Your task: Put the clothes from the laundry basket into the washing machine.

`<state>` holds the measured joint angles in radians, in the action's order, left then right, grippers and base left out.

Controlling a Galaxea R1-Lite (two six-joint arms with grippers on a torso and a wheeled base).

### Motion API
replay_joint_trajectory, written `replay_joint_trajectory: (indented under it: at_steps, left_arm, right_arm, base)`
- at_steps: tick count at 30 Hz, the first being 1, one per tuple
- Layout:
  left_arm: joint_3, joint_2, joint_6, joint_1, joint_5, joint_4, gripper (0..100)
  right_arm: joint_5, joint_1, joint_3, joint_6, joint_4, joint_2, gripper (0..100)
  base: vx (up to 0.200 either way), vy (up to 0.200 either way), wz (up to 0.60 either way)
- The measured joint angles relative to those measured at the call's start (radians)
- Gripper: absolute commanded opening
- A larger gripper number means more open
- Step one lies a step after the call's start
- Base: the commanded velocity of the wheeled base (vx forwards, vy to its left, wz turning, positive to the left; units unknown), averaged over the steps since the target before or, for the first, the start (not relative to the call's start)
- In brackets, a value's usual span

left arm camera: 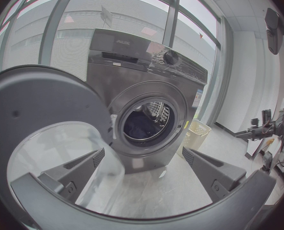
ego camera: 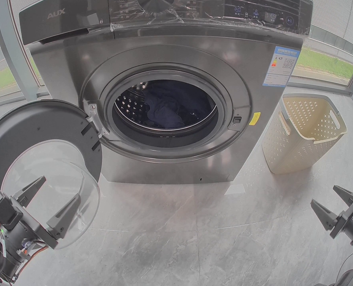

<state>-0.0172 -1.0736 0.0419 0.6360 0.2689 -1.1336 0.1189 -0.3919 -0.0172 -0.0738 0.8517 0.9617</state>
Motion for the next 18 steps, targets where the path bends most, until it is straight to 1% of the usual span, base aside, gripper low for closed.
replay_joint_trajectory:
  at_steps: [5, 7, 11, 13, 15, 18]
  left_arm:
    - [0.000, 0.141, -0.005, -0.058, -0.006, 0.184, 100]
    - [0.000, 0.210, -0.005, -0.094, -0.012, 0.274, 100]
    - [0.000, 0.350, -0.004, -0.167, -0.033, 0.426, 100]
    - [0.000, 0.429, -0.004, -0.210, -0.051, 0.517, 100]
    - [0.000, 0.511, -0.005, -0.256, -0.078, 0.628, 100]
    - [0.000, 0.644, -0.005, -0.330, -0.138, 0.817, 100]
  right_arm:
    - [0.002, 0.044, 0.000, 0.018, -0.277, -0.222, 100]
    - [0.001, 0.079, 0.000, 0.025, -0.414, -0.331, 100]
    - [-0.002, 0.142, -0.001, 0.035, -0.604, -0.512, 100]
    - [-0.004, 0.169, -0.001, 0.038, -0.674, -0.592, 100]
    - [-0.006, 0.193, -0.001, 0.038, -0.712, -0.660, 100]
    - [-0.021, 0.216, -0.001, 0.039, -0.749, -0.735, 100]
  base:
    - [-0.200, 0.000, 0.00]
    - [-0.200, 0.000, 0.00]
    - [-0.200, 0.000, 0.00]
    - [-0.200, 0.000, 0.00]
    - [0.000, 0.000, 0.00]
    - [0.000, 0.000, 0.00]
